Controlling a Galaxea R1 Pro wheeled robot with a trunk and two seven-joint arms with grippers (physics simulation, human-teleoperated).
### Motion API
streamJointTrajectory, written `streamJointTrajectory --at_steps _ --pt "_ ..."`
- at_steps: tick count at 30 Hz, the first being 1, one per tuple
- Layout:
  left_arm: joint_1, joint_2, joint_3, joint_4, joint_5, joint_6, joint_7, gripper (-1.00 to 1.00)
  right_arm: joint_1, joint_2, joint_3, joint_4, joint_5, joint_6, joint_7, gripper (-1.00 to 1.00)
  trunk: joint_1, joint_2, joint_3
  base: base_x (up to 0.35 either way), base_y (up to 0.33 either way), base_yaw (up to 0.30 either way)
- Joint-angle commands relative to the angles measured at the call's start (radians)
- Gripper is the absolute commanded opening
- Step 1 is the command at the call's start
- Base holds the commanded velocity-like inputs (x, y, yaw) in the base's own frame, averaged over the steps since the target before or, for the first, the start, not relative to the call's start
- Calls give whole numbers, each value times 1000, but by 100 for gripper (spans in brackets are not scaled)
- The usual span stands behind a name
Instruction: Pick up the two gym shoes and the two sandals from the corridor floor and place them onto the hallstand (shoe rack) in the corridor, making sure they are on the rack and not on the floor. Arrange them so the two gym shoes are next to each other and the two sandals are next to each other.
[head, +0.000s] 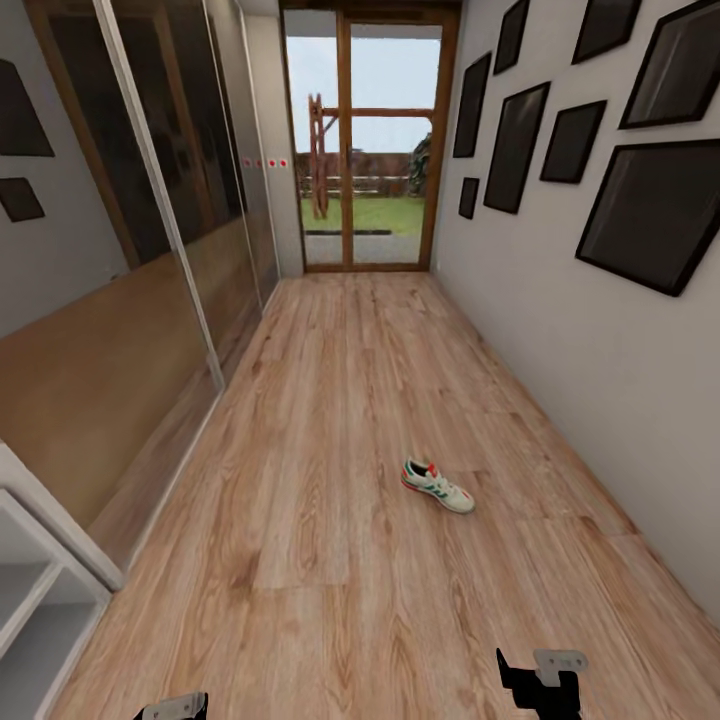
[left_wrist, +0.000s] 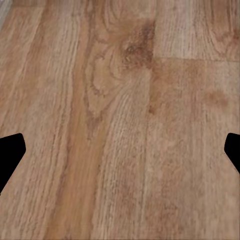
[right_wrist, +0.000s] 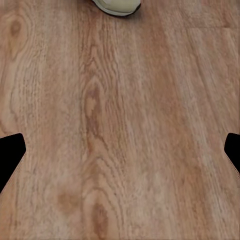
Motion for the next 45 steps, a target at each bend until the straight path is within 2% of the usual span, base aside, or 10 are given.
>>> streamJointTrajectory --at_steps 1,45 --pt "-1 0 3 1 -3 -3 0 100 -1 0 -9 1 7 -4 3 100 0 0 -1 333 64 0" --pt "-1 0 2 1 -3 -3 0 100 -1 0 -9 1 7 -4 5 100 0 0 -1 317 145 0"
